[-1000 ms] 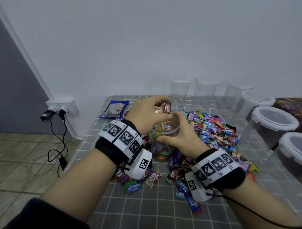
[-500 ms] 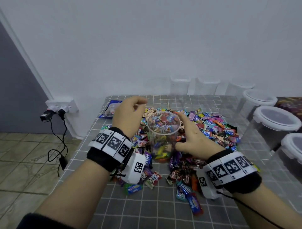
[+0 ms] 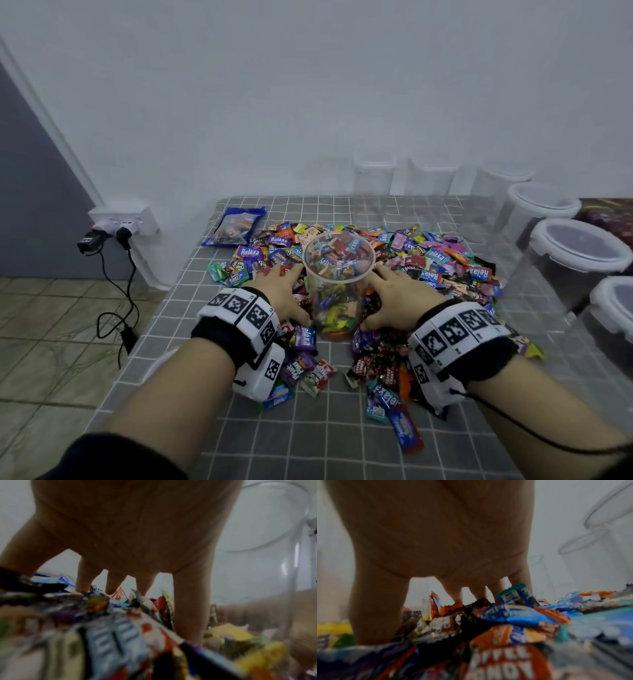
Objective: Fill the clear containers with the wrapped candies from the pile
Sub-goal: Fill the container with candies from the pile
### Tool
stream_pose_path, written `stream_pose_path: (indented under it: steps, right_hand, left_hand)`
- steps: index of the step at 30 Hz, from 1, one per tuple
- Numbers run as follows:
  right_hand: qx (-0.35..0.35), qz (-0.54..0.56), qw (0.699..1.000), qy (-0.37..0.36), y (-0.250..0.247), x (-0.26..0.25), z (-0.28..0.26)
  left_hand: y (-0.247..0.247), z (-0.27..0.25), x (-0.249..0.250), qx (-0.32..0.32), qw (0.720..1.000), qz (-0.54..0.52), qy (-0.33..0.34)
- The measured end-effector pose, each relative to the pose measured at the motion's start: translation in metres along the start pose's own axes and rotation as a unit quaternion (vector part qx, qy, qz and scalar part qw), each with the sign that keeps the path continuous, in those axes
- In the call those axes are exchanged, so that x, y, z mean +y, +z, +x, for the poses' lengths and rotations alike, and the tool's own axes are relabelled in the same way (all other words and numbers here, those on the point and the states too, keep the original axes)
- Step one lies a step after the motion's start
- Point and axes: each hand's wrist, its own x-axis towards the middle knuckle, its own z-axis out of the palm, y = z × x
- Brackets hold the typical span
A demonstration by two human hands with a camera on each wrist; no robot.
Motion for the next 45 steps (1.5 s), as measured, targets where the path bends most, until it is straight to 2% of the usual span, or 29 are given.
stream_pose_path:
  steps: [4,7,11,16,32,39,45]
  right_hand:
    - [0.005,-0.017,1.000,-0.006,0.001,0.000,0.002]
    - [0.014,-0.006,1.000,-0.005,-0.002,-0.001,0.002]
    - [0.013,-0.002,1.000,-0.002,-0.005,-0.003,0.001]
    - [0.021,0.012,1.000,-0.002,-0.006,-0.004,0.000]
    - [0.118,0.043,0.992,0.030,-0.009,0.000,-0.003]
    - [0.202,0.119,0.971,0.038,-0.020,0.003,-0.005]
    - [0.325,0.200,0.924,0.011,-0.044,0.002,-0.014]
  left_hand:
    - [0.003,0.000,0.002,0.014,0.999,0.040,-0.002]
    - [0.008,0.000,0.002,0.055,0.997,0.045,0.011]
    - [0.006,-0.005,0.005,0.118,0.992,0.013,0.034]
    - [0.002,-0.011,0.006,0.173,0.984,-0.036,0.019]
    - [-0.001,-0.006,-0.009,0.232,0.964,-0.120,0.038]
    - [-0.015,-0.006,-0.015,0.273,0.946,-0.166,0.060]
    - [-0.021,-0.010,-0.013,0.304,0.931,-0.189,0.069]
